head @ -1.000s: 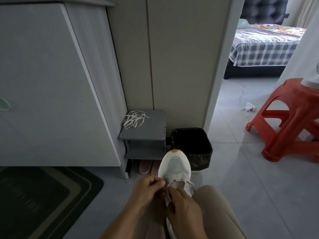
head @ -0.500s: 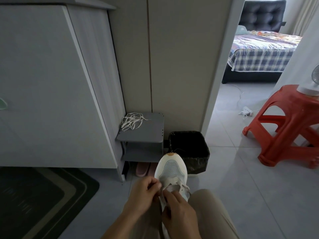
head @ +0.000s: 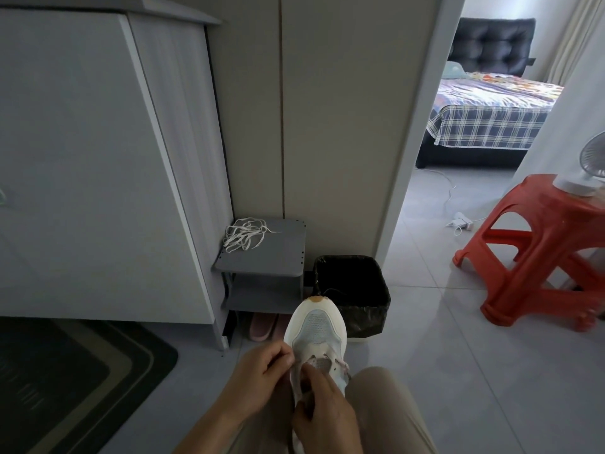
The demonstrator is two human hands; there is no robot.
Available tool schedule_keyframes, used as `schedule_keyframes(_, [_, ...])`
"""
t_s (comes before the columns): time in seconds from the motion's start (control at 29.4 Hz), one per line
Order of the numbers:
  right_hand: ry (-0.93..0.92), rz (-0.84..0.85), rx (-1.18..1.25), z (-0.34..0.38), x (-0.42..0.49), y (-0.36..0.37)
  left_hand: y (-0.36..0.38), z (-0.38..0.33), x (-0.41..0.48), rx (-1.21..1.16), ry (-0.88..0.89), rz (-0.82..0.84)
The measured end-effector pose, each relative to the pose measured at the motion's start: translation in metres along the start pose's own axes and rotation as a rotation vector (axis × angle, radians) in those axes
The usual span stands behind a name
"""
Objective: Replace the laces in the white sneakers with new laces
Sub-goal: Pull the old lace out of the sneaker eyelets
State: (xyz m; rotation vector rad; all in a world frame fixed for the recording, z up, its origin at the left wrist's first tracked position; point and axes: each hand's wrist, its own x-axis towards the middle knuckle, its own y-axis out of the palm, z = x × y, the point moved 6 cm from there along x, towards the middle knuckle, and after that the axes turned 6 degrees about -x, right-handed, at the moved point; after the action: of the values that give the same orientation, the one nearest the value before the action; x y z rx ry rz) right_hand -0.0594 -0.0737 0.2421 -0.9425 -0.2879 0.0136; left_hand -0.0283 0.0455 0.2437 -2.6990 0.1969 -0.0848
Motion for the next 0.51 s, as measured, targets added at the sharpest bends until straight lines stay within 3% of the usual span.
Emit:
schedule_keyframes(0.07, [0.09, 0.063, 0.045, -0.008, 0.0, 0.007, 0.003, -0.001, 0.0, 0.046, 0.007, -0.021])
schedule_keyframes(0.17, [0.016, 0.025, 0.013, -0.003, 0.002, 0.012, 0.005, 0.0, 0.0, 0.064, -0.026, -0.038])
schedule_keyframes(0.37, [-0.081, -0.063, 0.043, 0.005, -0.002, 0.01, 0.008, 0.011, 0.002, -0.207, -0.308, 0.001])
schedule_keyframes(0.51, [-0.101, -0.096, 0.066, 0.003, -0.001, 0.01, 0.008, 0.007, 0.004, -0.144, -0.265, 0.073])
